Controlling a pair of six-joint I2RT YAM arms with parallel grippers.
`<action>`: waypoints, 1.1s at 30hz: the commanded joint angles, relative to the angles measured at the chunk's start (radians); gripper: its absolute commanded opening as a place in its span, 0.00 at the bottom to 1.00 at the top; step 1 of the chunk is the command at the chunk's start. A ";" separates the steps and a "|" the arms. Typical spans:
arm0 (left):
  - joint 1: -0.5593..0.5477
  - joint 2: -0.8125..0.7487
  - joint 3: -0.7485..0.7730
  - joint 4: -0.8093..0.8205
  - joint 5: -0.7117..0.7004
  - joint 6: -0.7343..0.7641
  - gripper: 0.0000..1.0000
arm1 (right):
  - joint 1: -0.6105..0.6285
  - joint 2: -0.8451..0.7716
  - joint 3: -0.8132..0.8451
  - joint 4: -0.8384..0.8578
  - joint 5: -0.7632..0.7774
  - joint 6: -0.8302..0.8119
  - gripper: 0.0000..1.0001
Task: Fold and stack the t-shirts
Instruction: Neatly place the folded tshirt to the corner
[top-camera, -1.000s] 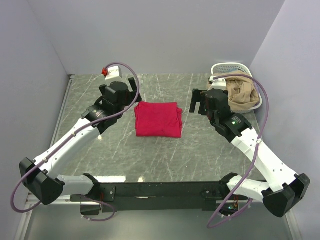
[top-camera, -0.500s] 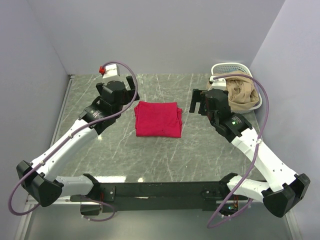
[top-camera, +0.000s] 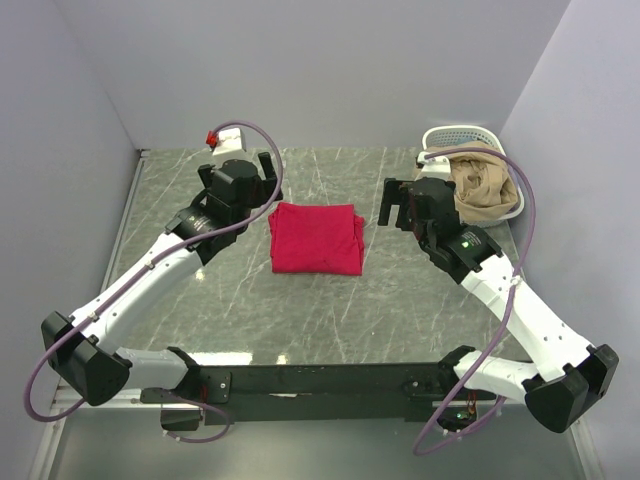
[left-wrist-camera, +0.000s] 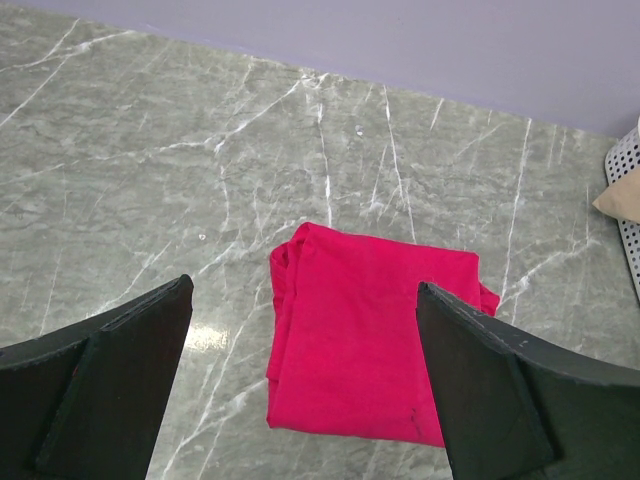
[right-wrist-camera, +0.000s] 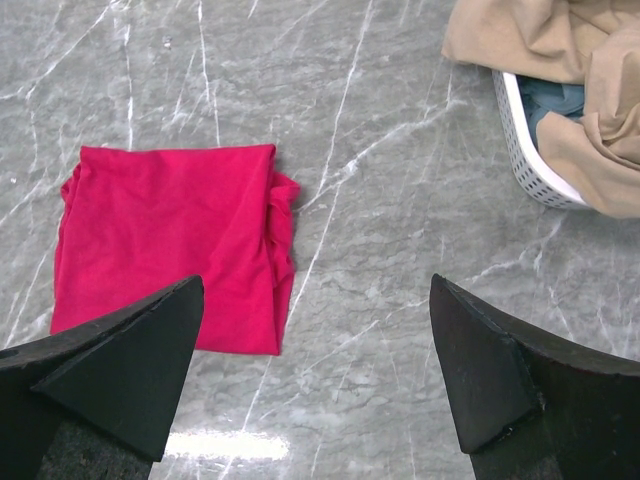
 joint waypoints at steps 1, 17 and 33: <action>-0.005 -0.005 0.028 0.020 -0.018 0.011 1.00 | -0.003 0.001 -0.001 0.016 0.017 0.002 1.00; 0.038 0.032 -0.060 0.118 0.188 -0.003 0.99 | -0.006 -0.002 -0.018 0.014 -0.006 0.020 1.00; 0.286 0.253 -0.247 0.308 0.700 -0.089 0.99 | -0.010 0.000 -0.045 0.022 -0.018 0.014 1.00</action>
